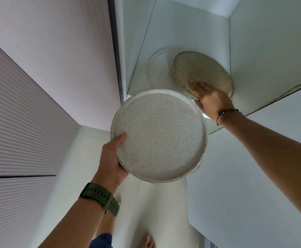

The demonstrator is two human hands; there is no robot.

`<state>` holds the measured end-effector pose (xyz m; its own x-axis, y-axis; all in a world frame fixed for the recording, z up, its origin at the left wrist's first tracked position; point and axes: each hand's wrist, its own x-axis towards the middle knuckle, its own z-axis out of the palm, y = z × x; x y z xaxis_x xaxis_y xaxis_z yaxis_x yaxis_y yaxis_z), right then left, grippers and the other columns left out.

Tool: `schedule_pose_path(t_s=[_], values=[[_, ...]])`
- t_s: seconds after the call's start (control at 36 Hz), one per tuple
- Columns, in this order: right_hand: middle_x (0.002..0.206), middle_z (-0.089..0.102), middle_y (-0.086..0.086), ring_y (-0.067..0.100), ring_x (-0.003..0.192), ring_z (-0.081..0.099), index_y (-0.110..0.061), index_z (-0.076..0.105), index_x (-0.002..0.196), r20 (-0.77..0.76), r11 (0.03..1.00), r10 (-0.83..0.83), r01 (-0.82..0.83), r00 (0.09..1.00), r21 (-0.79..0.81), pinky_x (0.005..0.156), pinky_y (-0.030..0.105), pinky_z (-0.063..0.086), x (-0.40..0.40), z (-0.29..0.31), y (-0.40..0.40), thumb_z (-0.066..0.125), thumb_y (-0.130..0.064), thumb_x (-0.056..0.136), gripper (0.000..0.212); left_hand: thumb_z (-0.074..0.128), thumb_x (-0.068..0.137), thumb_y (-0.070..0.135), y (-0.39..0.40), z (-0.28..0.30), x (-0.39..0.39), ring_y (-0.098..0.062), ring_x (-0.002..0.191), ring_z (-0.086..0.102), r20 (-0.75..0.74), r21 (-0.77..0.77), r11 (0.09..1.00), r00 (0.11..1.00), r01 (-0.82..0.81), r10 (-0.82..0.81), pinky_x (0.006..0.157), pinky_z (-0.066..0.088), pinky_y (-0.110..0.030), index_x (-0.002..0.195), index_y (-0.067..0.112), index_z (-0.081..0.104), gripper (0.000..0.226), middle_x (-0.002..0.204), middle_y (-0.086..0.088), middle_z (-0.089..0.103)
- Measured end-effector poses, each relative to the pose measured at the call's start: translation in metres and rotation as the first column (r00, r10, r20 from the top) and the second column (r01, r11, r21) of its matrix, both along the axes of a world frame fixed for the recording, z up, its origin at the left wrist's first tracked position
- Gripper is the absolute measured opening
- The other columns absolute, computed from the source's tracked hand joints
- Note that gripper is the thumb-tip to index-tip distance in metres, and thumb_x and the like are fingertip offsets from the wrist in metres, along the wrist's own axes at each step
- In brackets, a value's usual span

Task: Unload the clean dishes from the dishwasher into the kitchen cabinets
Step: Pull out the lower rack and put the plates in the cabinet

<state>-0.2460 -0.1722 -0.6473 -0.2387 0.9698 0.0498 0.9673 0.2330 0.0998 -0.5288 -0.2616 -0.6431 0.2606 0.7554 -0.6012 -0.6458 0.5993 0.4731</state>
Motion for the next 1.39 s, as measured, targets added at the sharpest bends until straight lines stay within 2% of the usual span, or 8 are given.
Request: schedule_pose_path(t_s=[0.08,0.25,0.36,0.47,0.58,0.83,1.03,1.39], values=[[0.139,0.045,0.022,0.041,0.129,0.042,0.0,0.038,0.139,0.017,0.998,-0.031,0.032,0.999,-0.047,0.087,0.056,0.05,-0.002,-0.008,-0.003,0.058,-0.007,0.088,0.055,0.04,0.094,0.016,-0.002,-0.001,-0.002,-0.021,0.075,0.07,0.0,0.002,1.0,1.0,-0.009,0.009,0.068,0.056,-0.043,0.098,0.019,0.061,0.022,0.08,-0.001,0.075],[0.113,0.062,0.029,0.05,0.1,0.061,0.012,0.057,0.117,0.072,0.999,0.012,-0.014,0.997,0.034,0.066,0.057,0.053,-0.006,-0.012,-0.006,0.08,-0.002,0.066,0.057,0.04,0.094,0.017,-0.004,-0.003,-0.003,-0.022,0.075,0.07,-0.002,-0.006,1.0,1.0,-0.025,0.025,0.067,0.058,-0.041,0.097,0.018,0.061,0.022,0.08,-0.002,0.075],[0.111,0.062,0.032,0.05,0.099,0.061,0.015,0.057,0.114,0.042,0.991,0.048,-0.053,0.998,0.119,0.08,0.056,0.049,-0.006,-0.013,-0.013,0.078,0.004,0.066,0.053,0.04,0.094,0.016,-0.004,-0.003,-0.002,-0.019,0.068,0.072,-0.005,-0.008,1.0,1.0,-0.03,0.03,0.065,0.057,-0.043,0.096,0.016,0.061,0.021,0.077,-0.002,0.075],[0.094,0.068,0.026,0.042,0.084,0.065,0.005,0.058,0.114,-0.294,0.982,-0.1,0.141,0.951,0.122,0.076,0.048,0.054,-0.022,0.006,-0.014,0.052,-0.009,0.088,0.03,0.041,0.093,0.017,-0.003,-0.003,-0.003,-0.024,0.08,0.068,-0.016,-0.017,1.0,1.0,-0.025,0.025,0.071,0.055,-0.043,0.097,0.017,0.062,0.021,0.08,-0.003,0.075],[0.075,0.066,0.017,0.027,0.07,0.062,0.004,0.065,0.089,-0.691,0.957,-0.273,0.263,0.669,-0.124,0.07,0.033,0.05,-0.047,0.029,-0.016,0.046,-0.033,0.094,0.041,0.042,0.092,0.017,-0.002,-0.001,-0.004,-0.025,0.086,0.066,-0.025,-0.03,0.999,1.0,-0.012,0.012,0.069,0.056,-0.043,0.101,0.016,0.062,0.022,0.084,-0.003,0.075],[0.094,0.059,-0.004,0.008,0.083,0.054,-0.015,0.057,0.106,-0.718,0.864,-0.503,0.28,0.48,-0.418,0.059,0.004,0.04,-0.064,0.043,-0.025,0.075,-0.023,0.077,0.035,0.042,0.094,0.019,-0.003,0.002,-0.007,-0.026,0.09,0.063,-0.039,-0.019,0.999,0.999,-0.033,0.032,0.075,0.05,-0.044,0.1,0.017,0.062,0.021,0.082,-0.003,0.075],[0.071,0.051,0.003,0.013,0.067,0.045,-0.01,0.054,0.071,-0.682,0.845,-0.533,0.284,0.5,-0.453,0.058,0.017,0.032,-0.07,0.052,-0.022,0.074,-0.023,0.076,0.025,0.041,0.095,0.029,-0.004,-0.006,-0.012,-0.027,0.094,0.064,-0.045,-0.007,1.0,0.999,-0.01,0.01,0.078,0.053,-0.049,0.104,0.018,0.063,0.025,0.091,-0.003,0.074],[0.068,0.05,-0.008,0.004,0.066,0.043,-0.02,0.048,0.07,-0.68,0.838,-0.537,0.413,0.499,-0.358,0.057,0.012,0.031,-0.068,0.05,-0.023,0.066,-0.023,0.085,0.024,0.037,0.094,0.043,0.003,-0.006,-0.008,-0.021,0.098,0.064,-0.029,0.046,0.998,0.999,0.033,-0.031,0.077,0.055,-0.045,0.123,0.026,0.057,0.039,0.102,0.002,0.071]])
